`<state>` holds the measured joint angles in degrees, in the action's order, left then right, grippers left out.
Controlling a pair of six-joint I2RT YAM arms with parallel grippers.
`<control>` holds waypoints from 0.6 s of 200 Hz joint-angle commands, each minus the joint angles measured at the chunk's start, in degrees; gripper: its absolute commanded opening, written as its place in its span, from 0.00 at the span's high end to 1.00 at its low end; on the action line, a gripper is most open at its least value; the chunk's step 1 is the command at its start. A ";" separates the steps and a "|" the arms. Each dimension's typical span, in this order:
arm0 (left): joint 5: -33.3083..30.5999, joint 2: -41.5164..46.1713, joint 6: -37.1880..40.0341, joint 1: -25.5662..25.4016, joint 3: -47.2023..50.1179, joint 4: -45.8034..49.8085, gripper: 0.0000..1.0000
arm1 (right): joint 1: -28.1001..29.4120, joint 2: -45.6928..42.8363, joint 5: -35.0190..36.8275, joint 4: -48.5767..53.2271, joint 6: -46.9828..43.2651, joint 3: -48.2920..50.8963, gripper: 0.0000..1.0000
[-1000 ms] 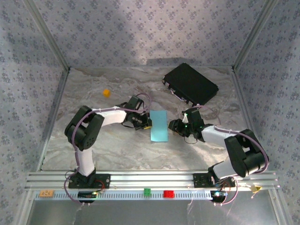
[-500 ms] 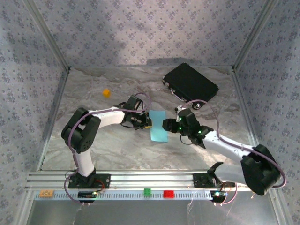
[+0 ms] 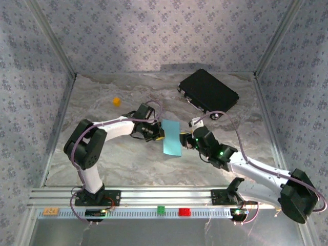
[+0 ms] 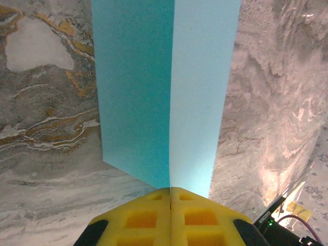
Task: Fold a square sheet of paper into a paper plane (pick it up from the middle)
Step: Third fold the triangle at the center of the table.
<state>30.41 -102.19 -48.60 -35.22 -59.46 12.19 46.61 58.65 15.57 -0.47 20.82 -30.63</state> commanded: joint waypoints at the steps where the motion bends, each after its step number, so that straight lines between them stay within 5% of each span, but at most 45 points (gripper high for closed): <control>1: 0.24 1.27 -0.58 0.27 -0.04 0.89 1.00 | 0.82 -0.64 1.64 0.69 -5.33 1.52 0.48; 120: -1.79 2.30 1.98 0.60 -2.78 6.32 1.00 | 9.45 8.47 -2.56 -16.32 -24.58 6.00 0.54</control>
<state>29.08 -101.67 -47.42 -34.83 -61.10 16.97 53.10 63.75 14.09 -11.86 3.27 -23.77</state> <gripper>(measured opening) 0.044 0.463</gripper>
